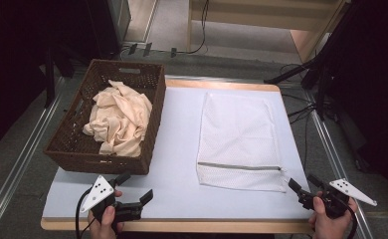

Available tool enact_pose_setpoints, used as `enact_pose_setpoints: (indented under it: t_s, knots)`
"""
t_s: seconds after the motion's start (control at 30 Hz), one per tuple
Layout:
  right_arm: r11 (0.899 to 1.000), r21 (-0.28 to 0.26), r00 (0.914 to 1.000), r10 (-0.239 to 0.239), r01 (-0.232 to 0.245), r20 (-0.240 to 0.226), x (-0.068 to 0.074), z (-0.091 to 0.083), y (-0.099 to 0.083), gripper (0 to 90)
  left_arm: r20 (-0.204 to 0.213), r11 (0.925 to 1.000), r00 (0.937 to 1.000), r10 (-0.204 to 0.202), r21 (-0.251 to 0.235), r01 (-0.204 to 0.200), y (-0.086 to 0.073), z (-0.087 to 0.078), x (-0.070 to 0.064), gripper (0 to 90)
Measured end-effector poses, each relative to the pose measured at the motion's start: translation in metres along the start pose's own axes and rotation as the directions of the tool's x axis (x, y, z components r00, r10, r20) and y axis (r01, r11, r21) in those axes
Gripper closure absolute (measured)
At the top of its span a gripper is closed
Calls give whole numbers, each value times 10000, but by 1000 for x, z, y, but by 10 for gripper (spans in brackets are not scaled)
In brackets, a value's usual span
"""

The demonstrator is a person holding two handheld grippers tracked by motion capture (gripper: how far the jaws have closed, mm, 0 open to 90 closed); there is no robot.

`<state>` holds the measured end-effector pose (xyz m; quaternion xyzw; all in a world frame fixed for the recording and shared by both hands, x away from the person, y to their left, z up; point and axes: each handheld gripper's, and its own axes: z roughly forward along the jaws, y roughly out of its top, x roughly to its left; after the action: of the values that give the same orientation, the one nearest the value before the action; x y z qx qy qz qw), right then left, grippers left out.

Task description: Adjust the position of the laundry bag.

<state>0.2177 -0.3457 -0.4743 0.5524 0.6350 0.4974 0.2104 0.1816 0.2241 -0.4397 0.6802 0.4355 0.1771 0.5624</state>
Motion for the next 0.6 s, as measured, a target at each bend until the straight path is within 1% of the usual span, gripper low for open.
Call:
enact_pose_setpoints:
  t_s: [0.07, 0.1, 0.2, 0.23, 0.27, 0.3, 0.33, 0.37, 0.4, 0.43, 0.47, 0.5, 0.53, 0.6]
  knots:
    - [9998, 92, 9998, -162, 161, 95, 2, 1, 0, 148, -72, 10000, 9999, 70, 10, -70, 2, 6, -4, 65]
    - [9998, 113, 9999, -140, 139, 96, 2, 2, 0, 148, -134, 9999, 9998, 141, 16, -140, 4, 9, -7, 66]
    - [10000, 64, 9999, -34, 33, 107, 2, 2, 3, 151, 92, 9995, 9995, 293, 100, -294, 7, 21, -15, 67]
    - [10000, 0, 9999, -21, 21, 101, 2, 2, 4, 155, 175, 9996, 9995, 276, 86, -277, 8, 25, -18, 67]
    - [10000, 11, 10000, 40, -40, 80, 3, 2, 8, 156, 366, 9991, 9986, 388, 144, -394, 11, 32, -23, 67]
    - [10000, 11, 10000, 40, -40, 80, 3, 2, 8, 156, 366, 9991, 9986, 388, 144, -394, 11, 32, -23, 67]
    - [10000, -4, 10000, -23, 23, 77, 3, 3, 10, 160, 307, 9987, 9985, 463, 198, -469, 13, 37, -26, 67]
    - [10000, -53, 9999, -64, 64, 104, 3, 5, 12, 169, 337, 9986, 9983, 475, 226, -482, 14, 40, -28, 73]
    - [10000, -12, 9999, -87, 87, 106, 3, 8, 16, 175, 342, 9986, 9983, 470, 211, -478, 15, 44, -31, 99]
    - [10000, 43, 9999, -87, 86, 90, 3, 11, 19, 180, 183, 9985, 9988, 465, 268, -470, 17, 55, -37, 124]
    - [9999, 91, 10000, -80, 79, 59, 3, 13, 21, 187, 183, 9985, 9988, 465, 268, -470, 17, 55, -37, 141]
    - [9998, 145, 9998, -160, 158, 105, 3, 15, 24, 199, 179, 9973, 9986, 500, 524, -509, 19, 69, -43, 141]
    - [9996, 203, 9997, -221, 218, 130, 3, 18, 27, 217, 179, 9973, 9986, 500, 524, -509, 19, 69, -43, 147]
    - [9993, 268, 9993, -251, 243, 292, 2, 24, 31, 261, 255, 9940, 9975, 659, 858, -678, 21, 85, -50, 164]
